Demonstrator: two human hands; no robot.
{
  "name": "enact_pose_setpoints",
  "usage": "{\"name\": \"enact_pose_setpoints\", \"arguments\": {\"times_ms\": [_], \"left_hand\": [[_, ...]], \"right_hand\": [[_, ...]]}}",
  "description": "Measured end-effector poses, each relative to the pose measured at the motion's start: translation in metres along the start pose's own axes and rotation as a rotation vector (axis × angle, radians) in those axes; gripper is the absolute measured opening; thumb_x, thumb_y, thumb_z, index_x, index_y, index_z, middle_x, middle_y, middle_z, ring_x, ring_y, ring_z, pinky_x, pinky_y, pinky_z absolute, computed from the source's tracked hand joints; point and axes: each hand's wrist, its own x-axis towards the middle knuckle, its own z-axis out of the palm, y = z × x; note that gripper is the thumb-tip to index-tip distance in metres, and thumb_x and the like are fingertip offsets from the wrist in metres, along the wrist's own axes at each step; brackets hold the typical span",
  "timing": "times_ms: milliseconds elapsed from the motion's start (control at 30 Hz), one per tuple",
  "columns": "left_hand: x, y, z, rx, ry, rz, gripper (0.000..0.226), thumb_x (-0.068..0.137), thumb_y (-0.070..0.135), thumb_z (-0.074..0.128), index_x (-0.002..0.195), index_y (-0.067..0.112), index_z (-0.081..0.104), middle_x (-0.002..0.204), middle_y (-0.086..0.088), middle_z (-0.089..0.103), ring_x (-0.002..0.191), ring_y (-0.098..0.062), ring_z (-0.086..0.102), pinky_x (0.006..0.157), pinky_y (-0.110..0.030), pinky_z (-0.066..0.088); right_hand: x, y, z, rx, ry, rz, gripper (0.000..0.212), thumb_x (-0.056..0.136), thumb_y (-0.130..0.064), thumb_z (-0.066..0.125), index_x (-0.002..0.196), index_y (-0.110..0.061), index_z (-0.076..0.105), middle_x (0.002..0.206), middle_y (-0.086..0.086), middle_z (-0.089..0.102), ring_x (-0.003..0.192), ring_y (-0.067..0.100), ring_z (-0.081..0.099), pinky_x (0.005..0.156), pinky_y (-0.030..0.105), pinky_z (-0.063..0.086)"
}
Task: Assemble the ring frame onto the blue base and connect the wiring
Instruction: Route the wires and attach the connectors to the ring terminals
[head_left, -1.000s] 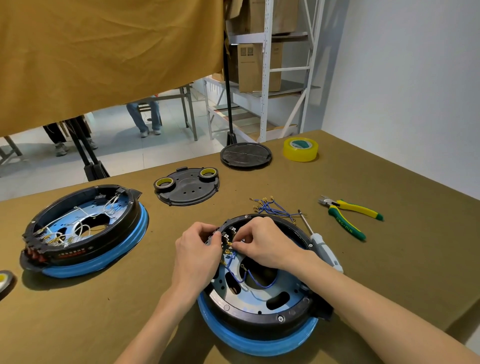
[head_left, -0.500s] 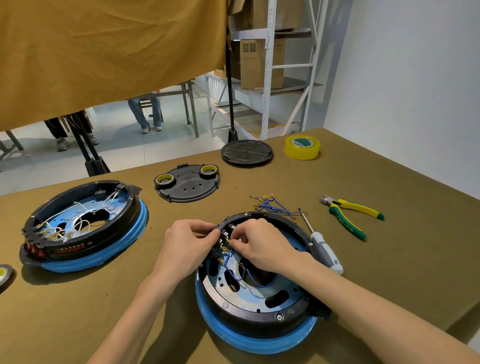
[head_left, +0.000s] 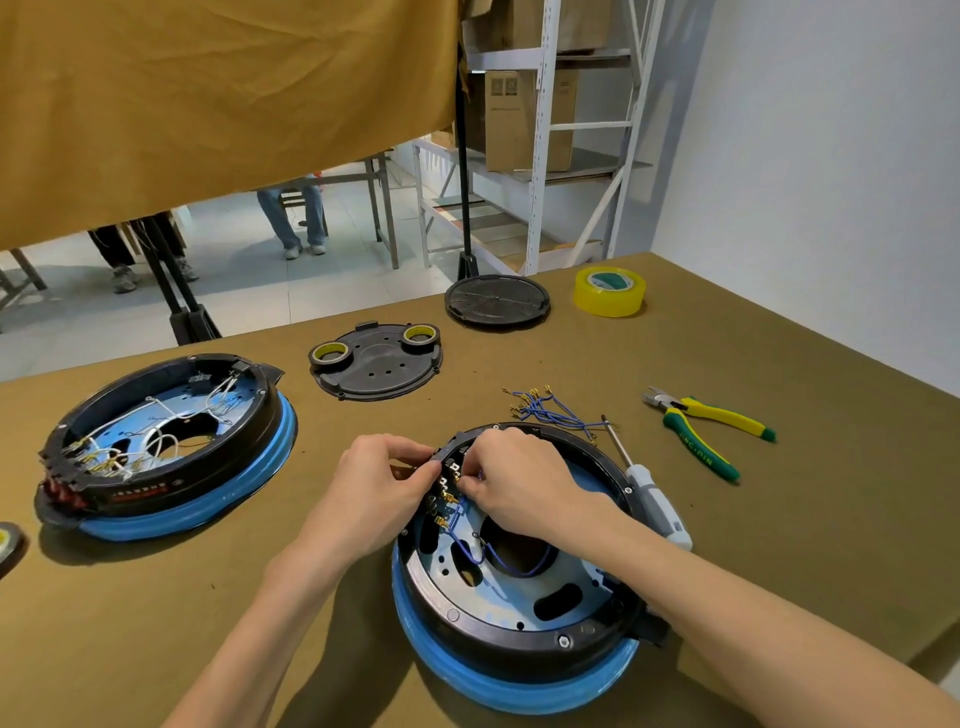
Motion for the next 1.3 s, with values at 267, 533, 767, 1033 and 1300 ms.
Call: {"name": "enact_pose_setpoints", "arguments": {"times_ms": [267, 533, 767, 1033, 1300], "left_hand": [[-0.001, 0.002, 0.001, 0.013, 0.022, 0.009, 0.013, 0.096, 0.028, 0.070, 0.107, 0.027, 0.078, 0.093, 0.017, 0.072, 0.086, 0.000, 0.069, 0.079, -0.030, 0.063], [-0.002, 0.001, 0.020, 0.074, -0.011, 0.069, 0.031, 0.106, 0.026, 0.049, 0.134, 0.025, 0.062, 0.117, 0.015, 0.054, 0.107, -0.003, 0.052, 0.093, -0.023, 0.038], [0.001, -0.001, 0.016, 0.053, -0.037, 0.092, 0.034, 0.106, 0.019, 0.048, 0.134, 0.024, 0.066, 0.122, 0.013, 0.060, 0.114, -0.005, 0.056, 0.097, -0.025, 0.041], [0.004, -0.003, 0.012, 0.048, -0.066, 0.121, 0.032, 0.105, 0.021, 0.051, 0.131, 0.027, 0.068, 0.113, 0.025, 0.058, 0.107, 0.010, 0.054, 0.084, -0.011, 0.039], [0.006, -0.004, 0.007, 0.006, -0.117, 0.075, 0.033, 0.104, 0.024, 0.054, 0.134, 0.027, 0.067, 0.115, 0.018, 0.060, 0.109, -0.002, 0.058, 0.101, -0.040, 0.052]], "right_hand": [[-0.001, 0.008, -0.003, 0.137, -0.042, -0.041, 0.020, 0.096, -0.030, 0.065, 0.086, -0.017, 0.077, 0.072, 0.001, 0.067, 0.069, 0.019, 0.059, 0.061, 0.030, 0.040], [-0.009, 0.033, -0.009, 0.207, 0.008, 0.093, 0.017, 0.094, -0.034, 0.066, 0.096, -0.022, 0.078, 0.080, -0.007, 0.070, 0.077, 0.010, 0.064, 0.071, 0.030, 0.052], [0.005, 0.021, -0.001, 0.286, -0.031, 0.158, 0.012, 0.092, -0.027, 0.070, 0.088, -0.020, 0.079, 0.080, -0.002, 0.071, 0.084, 0.018, 0.066, 0.077, 0.034, 0.056], [0.011, 0.023, -0.001, 0.436, -0.040, 0.175, 0.014, 0.093, -0.016, 0.073, 0.084, -0.009, 0.081, 0.070, 0.003, 0.071, 0.056, 0.005, 0.056, 0.062, 0.023, 0.047], [0.009, 0.023, 0.004, 0.501, -0.038, 0.196, 0.015, 0.093, -0.015, 0.073, 0.081, -0.011, 0.080, 0.069, 0.001, 0.072, 0.064, 0.012, 0.066, 0.074, 0.034, 0.059]]}}
